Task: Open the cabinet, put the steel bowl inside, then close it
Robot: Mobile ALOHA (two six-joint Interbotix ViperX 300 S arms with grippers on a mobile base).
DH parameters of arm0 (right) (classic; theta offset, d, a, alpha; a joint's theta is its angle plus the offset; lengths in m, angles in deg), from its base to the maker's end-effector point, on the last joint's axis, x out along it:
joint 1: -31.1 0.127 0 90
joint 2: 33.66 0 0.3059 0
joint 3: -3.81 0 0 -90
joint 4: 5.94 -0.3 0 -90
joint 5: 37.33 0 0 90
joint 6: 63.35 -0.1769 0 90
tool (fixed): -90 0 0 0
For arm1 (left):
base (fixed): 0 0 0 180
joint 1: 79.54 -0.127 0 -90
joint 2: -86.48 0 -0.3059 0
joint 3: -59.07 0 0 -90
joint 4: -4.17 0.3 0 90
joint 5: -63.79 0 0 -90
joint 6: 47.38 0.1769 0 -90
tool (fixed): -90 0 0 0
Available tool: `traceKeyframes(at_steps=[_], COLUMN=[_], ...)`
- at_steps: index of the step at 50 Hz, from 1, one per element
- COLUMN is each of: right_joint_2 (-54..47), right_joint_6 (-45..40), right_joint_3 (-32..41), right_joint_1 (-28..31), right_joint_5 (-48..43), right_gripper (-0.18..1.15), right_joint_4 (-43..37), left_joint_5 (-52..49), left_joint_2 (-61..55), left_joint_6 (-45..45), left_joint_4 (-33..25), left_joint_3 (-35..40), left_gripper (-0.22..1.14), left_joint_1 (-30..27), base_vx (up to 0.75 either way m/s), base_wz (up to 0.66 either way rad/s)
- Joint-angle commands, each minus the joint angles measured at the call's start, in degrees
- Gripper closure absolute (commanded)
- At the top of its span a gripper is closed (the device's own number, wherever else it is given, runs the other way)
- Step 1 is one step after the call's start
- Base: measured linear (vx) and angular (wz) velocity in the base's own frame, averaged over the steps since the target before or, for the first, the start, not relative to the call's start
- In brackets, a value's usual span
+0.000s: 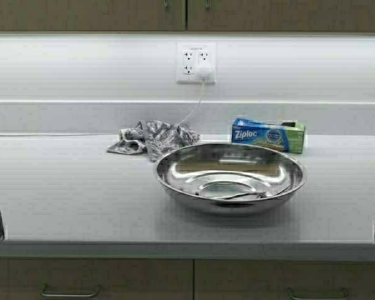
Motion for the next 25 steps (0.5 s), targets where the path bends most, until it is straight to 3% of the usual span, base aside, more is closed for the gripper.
traceKeyframes(at_steps=[1,10,25], right_joint_2=[-6.59,-13.71,-23.29], right_joint_6=[5.01,16.87,39.20], right_joint_3=[7.21,13.62,25.22], right_joint_1=[1.23,4.66,6.94], right_joint_5=[-1.85,-7.56,-17.67], right_gripper=[-0.07,-0.07,-0.07], right_joint_4=[-4.92,-20.74,-42.98], left_joint_5=[3.87,10.46,20.39], left_joint_2=[-5.80,-13.36,-26.63], left_joint_6=[3.87,6.68,7.82], left_joint_4=[-5.01,-13.80,-17.49], left_joint_3=[5.54,10.28,21.18], left_gripper=[-0.11,-0.11,-0.11], left_joint_1=[2.46,5.62,5.71], base_vx=[0.03,0.02,0.00], base_wz=[0.02,0.01,0.00])
